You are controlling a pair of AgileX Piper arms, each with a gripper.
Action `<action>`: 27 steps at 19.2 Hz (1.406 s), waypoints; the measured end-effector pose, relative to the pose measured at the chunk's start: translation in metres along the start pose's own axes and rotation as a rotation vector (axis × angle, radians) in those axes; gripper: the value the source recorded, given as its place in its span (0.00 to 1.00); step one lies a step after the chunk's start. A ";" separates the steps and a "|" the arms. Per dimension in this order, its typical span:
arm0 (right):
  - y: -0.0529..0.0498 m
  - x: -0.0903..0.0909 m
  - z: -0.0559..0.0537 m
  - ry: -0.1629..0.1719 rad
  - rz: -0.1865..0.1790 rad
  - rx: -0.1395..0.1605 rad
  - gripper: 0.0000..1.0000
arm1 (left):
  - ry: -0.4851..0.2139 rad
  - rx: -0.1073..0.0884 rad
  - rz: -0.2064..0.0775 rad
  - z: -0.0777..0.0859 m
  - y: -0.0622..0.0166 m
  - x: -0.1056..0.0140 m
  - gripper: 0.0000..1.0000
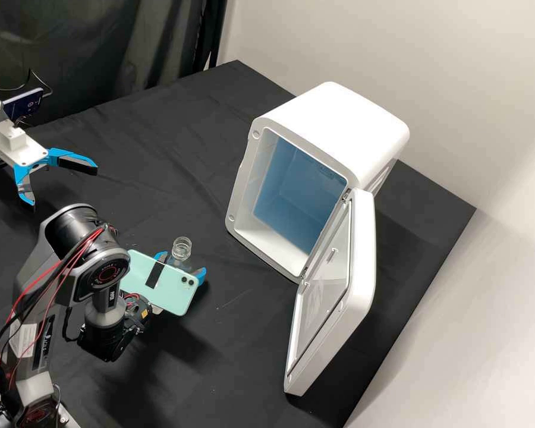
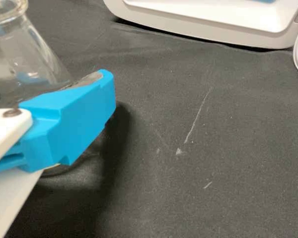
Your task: Place the flask in the incubator
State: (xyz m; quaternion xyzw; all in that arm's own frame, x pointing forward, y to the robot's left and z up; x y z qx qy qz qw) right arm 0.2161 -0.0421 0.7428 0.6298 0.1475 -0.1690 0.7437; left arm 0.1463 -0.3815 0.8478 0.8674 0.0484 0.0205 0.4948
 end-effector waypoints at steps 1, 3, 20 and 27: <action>0.000 0.000 0.000 0.000 0.000 0.000 0.00 | 0.000 0.000 0.000 0.000 0.0000 0.000 1.00; 0.000 0.000 0.000 0.000 0.000 0.000 0.00 | 0.000 0.000 0.000 0.000 0.0000 0.000 1.00; 0.039 -0.053 -0.006 -0.020 0.269 0.080 0.00 | 0.000 -0.002 0.000 0.000 0.0000 0.000 1.00; 0.039 -0.053 -0.007 -0.012 0.259 0.073 0.00 | 0.000 -0.002 0.000 0.000 0.0000 0.000 1.00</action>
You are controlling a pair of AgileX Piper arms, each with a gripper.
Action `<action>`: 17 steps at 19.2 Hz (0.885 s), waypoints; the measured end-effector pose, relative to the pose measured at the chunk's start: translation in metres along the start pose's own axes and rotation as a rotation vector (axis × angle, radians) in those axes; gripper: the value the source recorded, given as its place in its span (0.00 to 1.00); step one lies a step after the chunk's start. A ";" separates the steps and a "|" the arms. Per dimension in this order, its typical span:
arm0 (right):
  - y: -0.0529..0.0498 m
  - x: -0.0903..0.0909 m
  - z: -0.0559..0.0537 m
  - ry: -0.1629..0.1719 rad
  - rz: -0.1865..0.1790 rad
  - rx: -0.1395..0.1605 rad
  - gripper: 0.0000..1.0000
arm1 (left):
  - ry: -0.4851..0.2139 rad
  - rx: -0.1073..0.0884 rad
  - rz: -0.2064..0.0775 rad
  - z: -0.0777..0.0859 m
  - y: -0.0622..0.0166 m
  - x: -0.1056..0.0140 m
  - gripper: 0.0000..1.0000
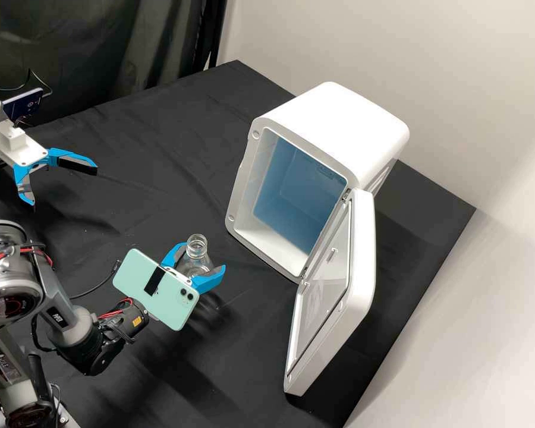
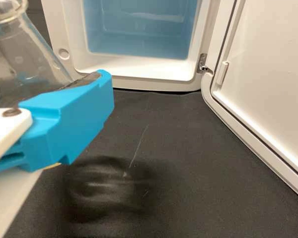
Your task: Place the flask in the incubator
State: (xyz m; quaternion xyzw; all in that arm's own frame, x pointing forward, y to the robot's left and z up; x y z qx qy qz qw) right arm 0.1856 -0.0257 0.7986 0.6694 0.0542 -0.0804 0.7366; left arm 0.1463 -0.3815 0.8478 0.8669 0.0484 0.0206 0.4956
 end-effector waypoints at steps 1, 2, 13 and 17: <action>0.000 0.000 0.000 0.000 0.000 0.000 0.00 | 0.000 0.000 0.000 0.000 0.0000 0.000 1.00; 0.000 0.000 0.000 0.000 0.000 0.000 0.00 | 0.000 0.000 0.000 0.000 0.0000 0.000 1.00; 0.000 0.005 -0.001 0.002 -0.002 0.007 0.00 | 0.000 0.000 0.000 0.000 0.0000 0.000 1.00; 0.003 0.026 -0.003 0.000 0.021 0.030 0.00 | -0.002 0.000 -0.001 0.000 -0.0001 0.000 1.00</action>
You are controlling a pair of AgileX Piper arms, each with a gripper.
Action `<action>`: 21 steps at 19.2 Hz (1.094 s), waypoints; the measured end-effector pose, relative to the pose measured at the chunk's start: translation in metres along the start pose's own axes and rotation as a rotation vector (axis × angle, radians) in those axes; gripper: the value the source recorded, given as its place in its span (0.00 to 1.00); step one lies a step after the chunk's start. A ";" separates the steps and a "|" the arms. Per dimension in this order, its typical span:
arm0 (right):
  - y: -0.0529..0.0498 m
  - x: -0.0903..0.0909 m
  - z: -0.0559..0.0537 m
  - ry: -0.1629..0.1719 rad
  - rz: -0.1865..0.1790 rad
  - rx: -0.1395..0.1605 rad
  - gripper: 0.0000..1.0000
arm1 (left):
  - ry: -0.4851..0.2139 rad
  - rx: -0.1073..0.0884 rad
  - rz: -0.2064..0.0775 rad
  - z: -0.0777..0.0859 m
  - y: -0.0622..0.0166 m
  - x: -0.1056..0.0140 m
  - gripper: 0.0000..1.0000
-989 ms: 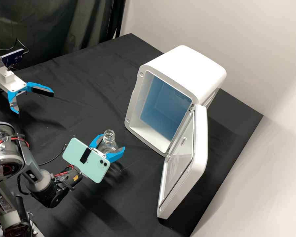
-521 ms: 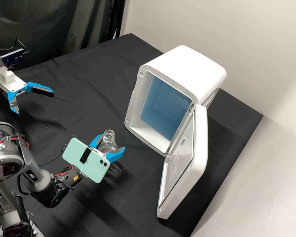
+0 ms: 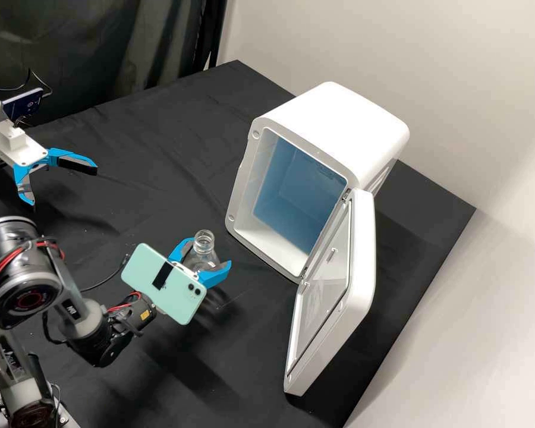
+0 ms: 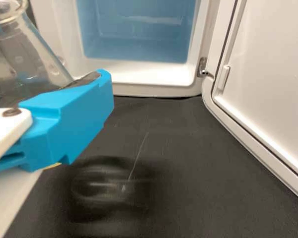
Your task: Place the flask in the incubator
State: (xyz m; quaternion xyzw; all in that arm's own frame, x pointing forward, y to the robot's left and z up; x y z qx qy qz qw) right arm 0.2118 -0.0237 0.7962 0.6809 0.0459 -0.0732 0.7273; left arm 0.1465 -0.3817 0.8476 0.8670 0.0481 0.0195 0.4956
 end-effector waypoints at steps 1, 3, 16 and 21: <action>0.001 0.006 -0.002 0.004 0.008 0.004 0.00 | 0.000 0.000 0.000 0.000 0.0000 0.000 1.00; 0.003 0.019 -0.005 0.015 0.024 0.012 0.00 | 0.000 0.000 0.000 0.000 0.0000 0.000 1.00; 0.007 0.042 -0.006 0.003 0.070 0.038 0.00 | 0.067 -0.072 -0.029 -0.013 -0.0083 0.002 1.00; 0.007 0.042 -0.006 0.001 0.068 0.038 0.00 | 0.128 -0.087 -0.069 -0.026 -0.0178 0.002 1.00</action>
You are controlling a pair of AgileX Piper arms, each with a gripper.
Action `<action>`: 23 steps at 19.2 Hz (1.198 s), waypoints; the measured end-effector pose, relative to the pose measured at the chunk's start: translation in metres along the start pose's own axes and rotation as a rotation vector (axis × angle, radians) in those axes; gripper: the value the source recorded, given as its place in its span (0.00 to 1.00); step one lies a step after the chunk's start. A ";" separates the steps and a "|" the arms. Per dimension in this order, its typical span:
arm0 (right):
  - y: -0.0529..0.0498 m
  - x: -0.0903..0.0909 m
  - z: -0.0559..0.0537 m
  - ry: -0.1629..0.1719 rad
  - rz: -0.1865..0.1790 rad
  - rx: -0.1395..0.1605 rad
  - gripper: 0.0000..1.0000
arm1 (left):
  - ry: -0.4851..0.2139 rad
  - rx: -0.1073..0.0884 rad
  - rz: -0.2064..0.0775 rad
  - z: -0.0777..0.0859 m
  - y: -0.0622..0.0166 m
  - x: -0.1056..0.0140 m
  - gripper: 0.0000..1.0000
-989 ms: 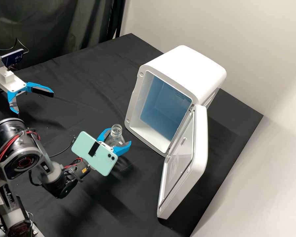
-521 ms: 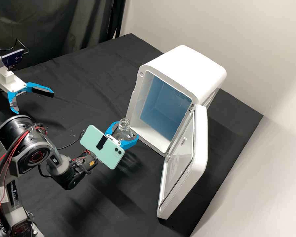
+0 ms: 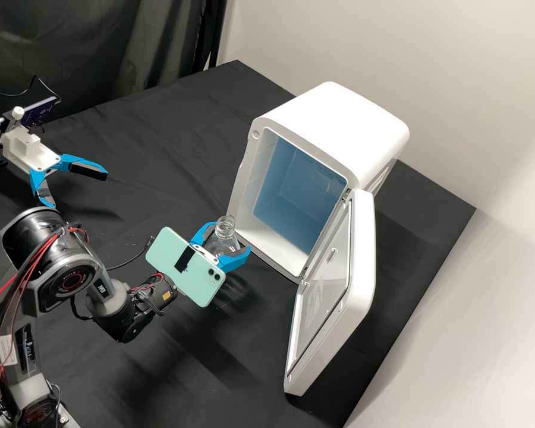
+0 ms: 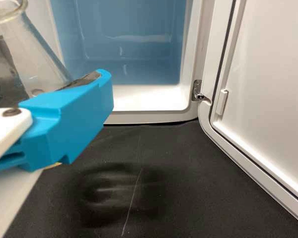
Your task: Place the flask in the incubator
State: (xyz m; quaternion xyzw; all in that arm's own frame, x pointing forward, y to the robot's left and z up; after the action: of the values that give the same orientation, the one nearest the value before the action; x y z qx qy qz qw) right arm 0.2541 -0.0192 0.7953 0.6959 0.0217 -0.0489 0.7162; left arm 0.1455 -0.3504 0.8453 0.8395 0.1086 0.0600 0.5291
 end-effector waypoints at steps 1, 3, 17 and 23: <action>0.000 0.000 0.000 0.000 0.000 0.000 0.00 | 0.009 0.001 -0.005 -0.002 -0.0011 0.000 1.00; 0.000 0.000 0.000 -0.001 -0.001 0.000 0.00 | 0.035 -0.025 -0.019 -0.008 -0.0043 0.000 1.00; -0.001 0.000 0.000 0.000 -0.004 0.000 0.00 | 0.086 -0.029 -0.022 -0.018 -0.0061 -0.002 1.00; -0.006 0.005 0.006 -0.019 -0.025 0.005 0.00 | 0.086 -0.022 -0.026 -0.018 -0.0068 -0.002 1.00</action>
State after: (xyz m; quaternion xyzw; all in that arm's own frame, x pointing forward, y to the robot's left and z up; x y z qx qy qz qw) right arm 0.2579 -0.0251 0.7891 0.6969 0.0234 -0.0644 0.7139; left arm 0.1387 -0.3322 0.8470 0.8288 0.1417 0.0904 0.5337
